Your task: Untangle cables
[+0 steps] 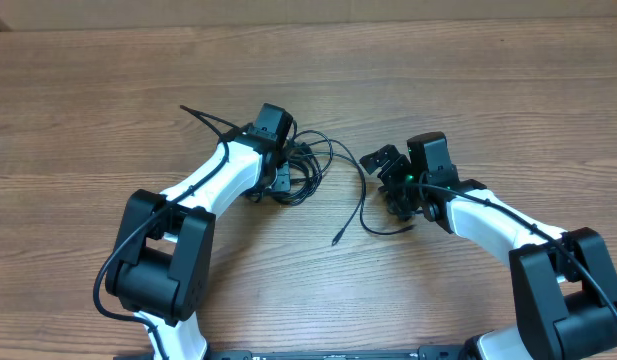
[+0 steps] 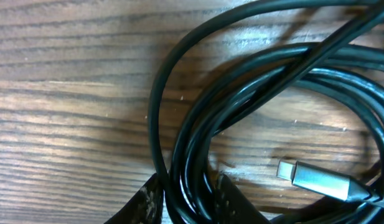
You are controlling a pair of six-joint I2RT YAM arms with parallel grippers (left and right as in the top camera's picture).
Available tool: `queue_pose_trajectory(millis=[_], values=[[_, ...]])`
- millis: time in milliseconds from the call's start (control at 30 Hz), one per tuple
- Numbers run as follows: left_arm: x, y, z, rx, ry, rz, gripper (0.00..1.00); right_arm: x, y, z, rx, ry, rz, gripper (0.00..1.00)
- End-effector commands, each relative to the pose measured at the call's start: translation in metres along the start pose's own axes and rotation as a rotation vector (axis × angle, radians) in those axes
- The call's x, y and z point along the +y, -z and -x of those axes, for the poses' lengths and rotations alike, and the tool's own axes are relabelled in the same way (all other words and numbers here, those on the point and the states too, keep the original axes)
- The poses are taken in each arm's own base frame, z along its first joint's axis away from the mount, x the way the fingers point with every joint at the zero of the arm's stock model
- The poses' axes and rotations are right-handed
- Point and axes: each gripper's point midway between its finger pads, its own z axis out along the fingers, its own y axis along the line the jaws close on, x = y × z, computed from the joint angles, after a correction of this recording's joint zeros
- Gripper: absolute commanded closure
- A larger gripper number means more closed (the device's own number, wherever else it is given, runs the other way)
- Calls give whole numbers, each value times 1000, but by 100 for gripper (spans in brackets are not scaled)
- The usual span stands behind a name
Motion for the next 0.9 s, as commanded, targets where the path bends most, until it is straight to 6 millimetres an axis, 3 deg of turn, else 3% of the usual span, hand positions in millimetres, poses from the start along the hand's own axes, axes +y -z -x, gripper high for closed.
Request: queue_pose_trajectory(millis=[0, 100, 400, 533, 633, 867], values=[[2, 1, 4, -25, 14, 2, 83, -30, -8, 1, -17, -17, -94, 0], [0, 1, 9, -47, 16, -9, 96, -31, -8, 1, -17, -17, -95, 0], [-4, 1, 12, -54, 13, -30, 96, -26, -8, 2, -18, 58, -78, 0], [-12, 3, 16, -65, -66, -71, 96, -18, -8, 6, -32, 119, -47, 0], [-15, 13, 28, -83, -109, -86, 96, -17, -8, 6, -36, 123, -43, 0], [-22, 57, 62, -132, -141, -107, 96, -17, -8, 7, -40, 123, -41, 0]])
